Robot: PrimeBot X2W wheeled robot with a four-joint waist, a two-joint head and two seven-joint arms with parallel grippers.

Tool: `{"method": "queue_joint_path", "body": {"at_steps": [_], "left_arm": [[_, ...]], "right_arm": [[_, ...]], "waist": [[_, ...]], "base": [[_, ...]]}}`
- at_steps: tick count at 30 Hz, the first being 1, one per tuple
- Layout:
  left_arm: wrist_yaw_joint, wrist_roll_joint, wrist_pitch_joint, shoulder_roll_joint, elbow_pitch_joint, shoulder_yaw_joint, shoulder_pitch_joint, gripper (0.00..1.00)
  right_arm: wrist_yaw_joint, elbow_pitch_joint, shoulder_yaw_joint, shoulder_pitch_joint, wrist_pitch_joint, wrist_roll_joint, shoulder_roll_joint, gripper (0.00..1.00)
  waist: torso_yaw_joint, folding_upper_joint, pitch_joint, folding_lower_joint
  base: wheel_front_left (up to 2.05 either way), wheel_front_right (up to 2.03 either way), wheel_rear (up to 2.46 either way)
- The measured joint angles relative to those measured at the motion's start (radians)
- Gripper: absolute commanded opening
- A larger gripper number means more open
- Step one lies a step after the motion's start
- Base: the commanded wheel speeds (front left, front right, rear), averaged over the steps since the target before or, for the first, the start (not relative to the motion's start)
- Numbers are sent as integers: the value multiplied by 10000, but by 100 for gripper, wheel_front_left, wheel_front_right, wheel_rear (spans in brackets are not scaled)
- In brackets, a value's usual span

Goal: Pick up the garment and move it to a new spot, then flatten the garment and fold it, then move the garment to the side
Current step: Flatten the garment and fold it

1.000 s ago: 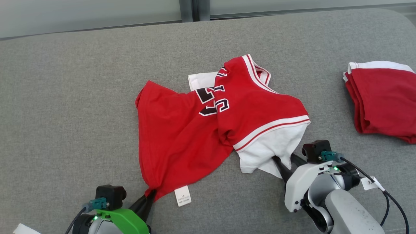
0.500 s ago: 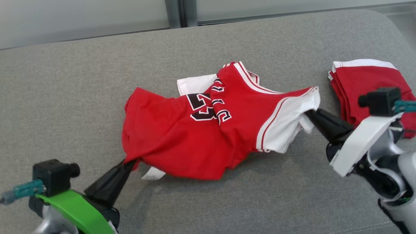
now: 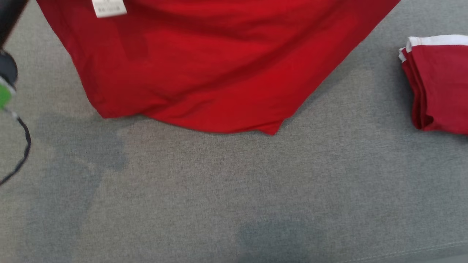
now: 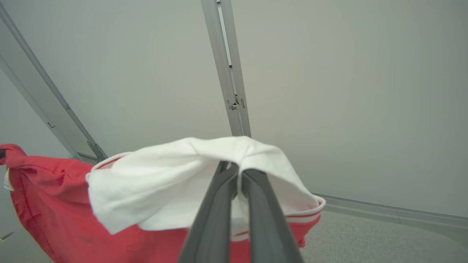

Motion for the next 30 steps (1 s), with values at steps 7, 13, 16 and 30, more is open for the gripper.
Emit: {"method": "queue_joint_path", "body": {"at_steps": [7, 13, 16, 30], "left_arm": [[84, 1728, -531, -1218, 4144, -1095, -5312, 0], [339, 3542, -3030, -2065, 6761, -1360, -8168, 0], [485, 4102, -4491, -2594, 7720, -1404, -9521, 0], [-642, 4491, -7678, -2961, 11106, -2472, -9053, 0]], "right_arm": [[2, 2525, 585, -4680, -679, -2890, 1220, 0], [2, 4633, 316, -7500, -2777, -5053, 2174, 0], [2, 5733, 155, -9034, -3975, -6102, 2619, 0], [2, 8071, 1360, -7950, -6847, -5394, 3371, 0]], "waist": [[400, 0, 1507, 2], [726, 0, 2525, 2], [903, 0, 3104, 2], [1215, 0, 5029, 2]], "base": [[0, 0, 0], [0, 0, 0], [0, 0, 0], [0, 0, 0]]}}
